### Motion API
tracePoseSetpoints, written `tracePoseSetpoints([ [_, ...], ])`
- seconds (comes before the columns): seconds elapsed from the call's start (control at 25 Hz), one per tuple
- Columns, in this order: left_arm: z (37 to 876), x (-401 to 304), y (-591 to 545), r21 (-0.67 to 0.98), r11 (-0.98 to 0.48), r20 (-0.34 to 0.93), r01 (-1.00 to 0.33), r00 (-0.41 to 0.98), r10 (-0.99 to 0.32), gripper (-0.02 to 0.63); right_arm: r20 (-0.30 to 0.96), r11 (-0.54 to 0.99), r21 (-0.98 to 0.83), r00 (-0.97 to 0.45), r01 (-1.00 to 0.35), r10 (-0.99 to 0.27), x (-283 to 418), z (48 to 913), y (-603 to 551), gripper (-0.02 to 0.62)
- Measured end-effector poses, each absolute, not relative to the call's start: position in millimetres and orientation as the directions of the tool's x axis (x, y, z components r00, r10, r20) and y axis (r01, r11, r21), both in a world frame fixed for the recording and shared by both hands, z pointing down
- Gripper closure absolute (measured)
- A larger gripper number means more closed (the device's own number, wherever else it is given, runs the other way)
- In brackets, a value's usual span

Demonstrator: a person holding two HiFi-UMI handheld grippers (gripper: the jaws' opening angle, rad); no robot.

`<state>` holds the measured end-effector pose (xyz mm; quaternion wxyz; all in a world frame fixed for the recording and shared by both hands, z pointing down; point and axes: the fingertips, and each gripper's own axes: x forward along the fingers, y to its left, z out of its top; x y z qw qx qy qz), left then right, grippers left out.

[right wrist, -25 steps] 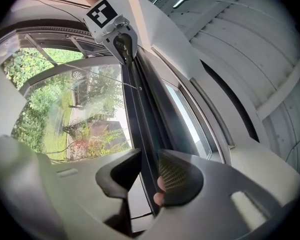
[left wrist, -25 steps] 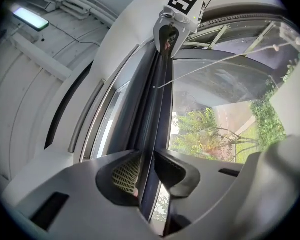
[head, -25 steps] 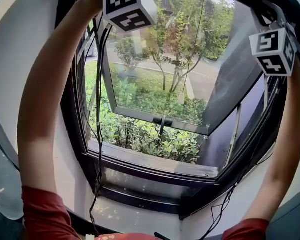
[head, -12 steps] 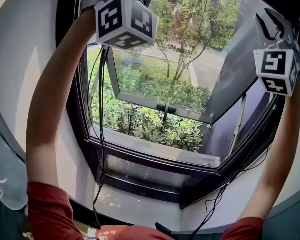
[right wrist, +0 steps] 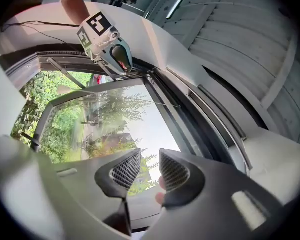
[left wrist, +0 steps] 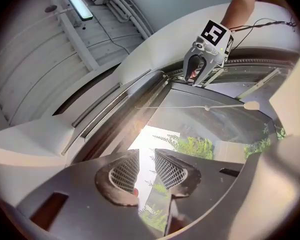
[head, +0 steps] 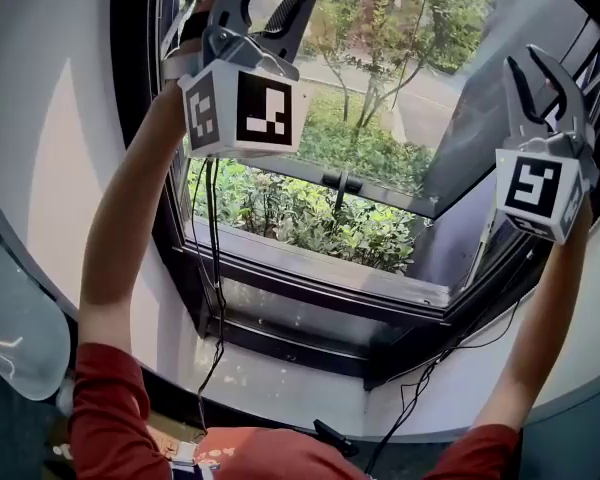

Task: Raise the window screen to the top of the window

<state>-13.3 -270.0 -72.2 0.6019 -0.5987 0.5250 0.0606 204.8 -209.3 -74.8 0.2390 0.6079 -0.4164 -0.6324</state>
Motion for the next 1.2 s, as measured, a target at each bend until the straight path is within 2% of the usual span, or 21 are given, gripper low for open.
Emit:
tracePoseSetpoints([
  [0.28, -7.9, -18.4, -273.0, -0.609, 0.133, -0.686, -0.782, 0.434, -0.584, 0.506, -0.541, -0.489, 0.821, -0.126, -0.295, -0.831, 210.2, -16.9, -206.0, 0.465],
  [0.52, 43.5, -27.9, -274.7, -0.532, 0.032, -0.676, -0.846, 0.402, -0.618, 0.506, -0.531, -0.442, 0.788, -0.108, -0.430, -0.841, 213.4, 36.7, -200.6, 0.465],
  [0.96, 160.9, -31.4, -262.4, -0.487, -0.088, -0.585, -0.869, 0.399, -0.706, 0.506, -0.457, -0.309, 0.736, -0.105, -0.602, -0.883, 209.5, 156.3, -183.4, 0.465],
  [1.2, 213.1, -38.5, -250.9, -0.413, -0.155, -0.537, -0.897, 0.378, -0.754, 0.506, -0.504, -0.242, 0.617, -0.140, -0.749, -0.852, 191.8, 194.2, -170.3, 0.465],
])
